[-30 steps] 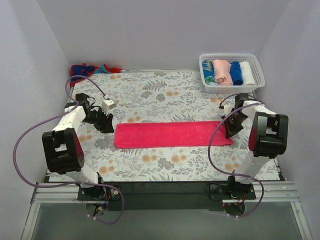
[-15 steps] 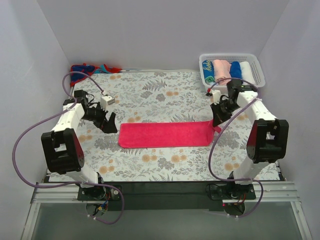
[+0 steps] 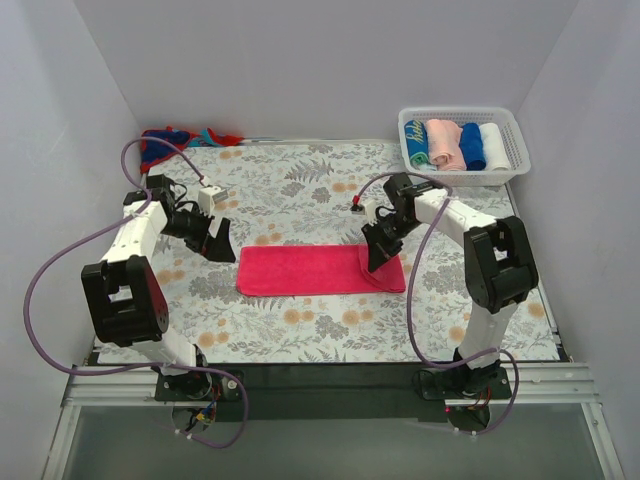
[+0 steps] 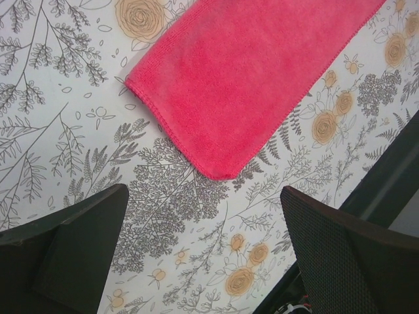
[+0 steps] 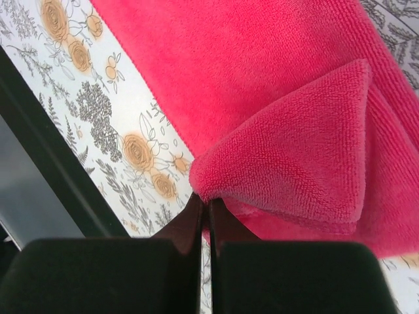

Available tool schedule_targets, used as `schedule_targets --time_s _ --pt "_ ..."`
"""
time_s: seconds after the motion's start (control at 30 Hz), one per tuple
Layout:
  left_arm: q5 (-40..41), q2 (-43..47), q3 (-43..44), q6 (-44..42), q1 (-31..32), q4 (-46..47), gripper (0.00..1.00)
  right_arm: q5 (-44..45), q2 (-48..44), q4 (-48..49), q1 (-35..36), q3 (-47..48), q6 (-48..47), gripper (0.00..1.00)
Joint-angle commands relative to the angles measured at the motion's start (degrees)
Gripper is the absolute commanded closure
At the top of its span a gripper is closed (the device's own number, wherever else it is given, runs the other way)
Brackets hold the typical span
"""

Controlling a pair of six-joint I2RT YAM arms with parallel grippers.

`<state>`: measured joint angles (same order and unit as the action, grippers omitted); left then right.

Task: Roll the towels
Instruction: Fold the towel

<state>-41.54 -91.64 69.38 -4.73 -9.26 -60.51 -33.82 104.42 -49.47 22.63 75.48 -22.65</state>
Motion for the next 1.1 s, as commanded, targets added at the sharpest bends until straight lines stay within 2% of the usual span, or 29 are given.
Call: schedule_targets --time_s 0.0,0.3,0.33,0.37,0.4,0.43,0.47,0.53,0.6,0.8,0.87,0.93,0.97,1.07 --pt "0.7 0.7 1.7 1.7 -0.1 -1.6 0.02 -3.1 2.2 3.6 1.0 0.9 3.1 0.99" --pt "1.9 0.7 1.0 1.5 -0.2 -0.4 0.02 -4.9 4.9 3.8 3.3 1.9 3.9 0.99" --pt "1.6 0.7 1.0 1.4 -0.1 -0.5 0.02 -5.6 4.7 3.4 3.5 1.7 3.8 0.79" --pt "0.9 0.8 1.0 1.0 -0.1 -0.5 0.02 -7.1 4.4 2.5 3.7 1.7 2.9 0.69" --pt "0.3 0.8 1.0 0.7 -0.1 -0.1 0.02 -7.8 4.0 2.1 3.9 1.8 2.5 0.52" --pt "-0.6 1.6 0.9 0.1 -0.2 0.7 0.02 -9.7 2.9 1.1 3.9 1.9 1.4 0.43" --pt "-1.2 2.4 0.6 -0.1 -0.1 1.4 0.02 -11.0 1.4 0.5 3.9 2.2 0.4 0.42" --pt "-2.1 3.3 0.3 -0.4 -0.2 3.3 0.02 -11.3 -1.0 -0.4 3.8 2.9 -0.8 0.44" --pt "-3.1 3.0 0.3 -0.7 -0.1 4.1 0.02 -10.2 -5.0 -1.0 2.0 1.4 -1.7 0.53" --pt "-2.3 3.2 -0.5 -0.9 -0.1 5.2 0.02 -6.3 -3.7 -1.6 -2.2 0.1 -2.7 0.72" --pt "-0.7 3.5 -1.2 -0.5 -0.1 6.2 0.02 -3.3 -2.4 0.6 -2.2 0.3 -0.6 0.73" --pt "0.4 3.2 -1.6 -0.4 0.3 6.6 0.03 1.8 -1.7 2.2 -2.1 0.7 0.6 0.70" --pt "1.3 3.0 -2.1 -0.4 0.5 6.6 0.08 4.2 -1.2 3.4 -2.3 1.1 0.9 0.69" --pt "2.6 2.4 -2.8 -0.5 2.0 7.8 0.14 5.1 -0.4 5.3 -2.2 3.9 0.9 0.68"
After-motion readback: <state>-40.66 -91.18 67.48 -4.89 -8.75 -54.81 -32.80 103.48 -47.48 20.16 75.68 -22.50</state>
